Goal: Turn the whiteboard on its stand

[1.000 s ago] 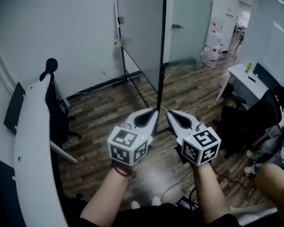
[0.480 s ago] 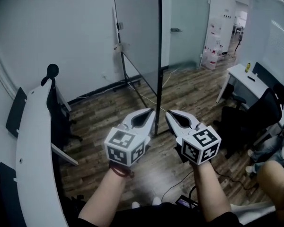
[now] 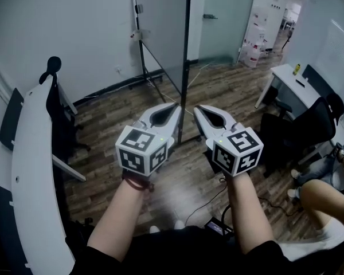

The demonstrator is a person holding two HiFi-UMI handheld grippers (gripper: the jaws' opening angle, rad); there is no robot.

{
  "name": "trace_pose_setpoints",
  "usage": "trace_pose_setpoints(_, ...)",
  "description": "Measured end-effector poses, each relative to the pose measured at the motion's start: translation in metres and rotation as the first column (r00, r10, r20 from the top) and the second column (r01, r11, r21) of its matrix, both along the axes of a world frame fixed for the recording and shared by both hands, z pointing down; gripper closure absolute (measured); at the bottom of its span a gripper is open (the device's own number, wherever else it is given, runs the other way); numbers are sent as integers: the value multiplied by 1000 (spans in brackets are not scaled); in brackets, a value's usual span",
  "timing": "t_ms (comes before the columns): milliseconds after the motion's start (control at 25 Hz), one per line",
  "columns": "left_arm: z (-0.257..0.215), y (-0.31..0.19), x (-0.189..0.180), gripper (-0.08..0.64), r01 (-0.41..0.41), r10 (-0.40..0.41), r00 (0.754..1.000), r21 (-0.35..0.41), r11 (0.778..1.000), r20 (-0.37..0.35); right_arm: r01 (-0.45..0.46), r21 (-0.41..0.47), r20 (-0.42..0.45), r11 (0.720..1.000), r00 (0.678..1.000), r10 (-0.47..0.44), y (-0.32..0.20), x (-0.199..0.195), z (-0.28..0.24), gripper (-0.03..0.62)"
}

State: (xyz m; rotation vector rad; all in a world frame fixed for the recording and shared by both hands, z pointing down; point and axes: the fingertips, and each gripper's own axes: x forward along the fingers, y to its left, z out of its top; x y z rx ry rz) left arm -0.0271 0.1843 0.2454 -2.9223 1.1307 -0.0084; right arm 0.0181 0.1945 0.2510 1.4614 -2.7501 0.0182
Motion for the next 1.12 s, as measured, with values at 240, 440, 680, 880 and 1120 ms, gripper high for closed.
trace_pose_setpoints(240,3,-8,16,563,24,-24,1000,-2,1000,-12,19,-1,4,1000,1000,-19,-8,17,3,591)
trace_pose_setpoints(440,14,-16,22,563,39,-39,999,-7,999,-8,35,-9,3,999,999,-35,-20,23,14,591)
trace_pose_setpoints(680,21,-56,22,561,44,-43,999,-37,998,5,28,-20,10,999,1000,-27,-56,31,15,591)
trace_pose_setpoints(880,30,-103,28,561,4,-5,1000,-51,999,-4,-10,-29,4,1000,1000,10,-96,41,21,591)
trace_pose_setpoints(1120,29,-171,32,561,-60,60,998,-46,997,1,-53,-47,-23,997,998,52,-158,45,22,591)
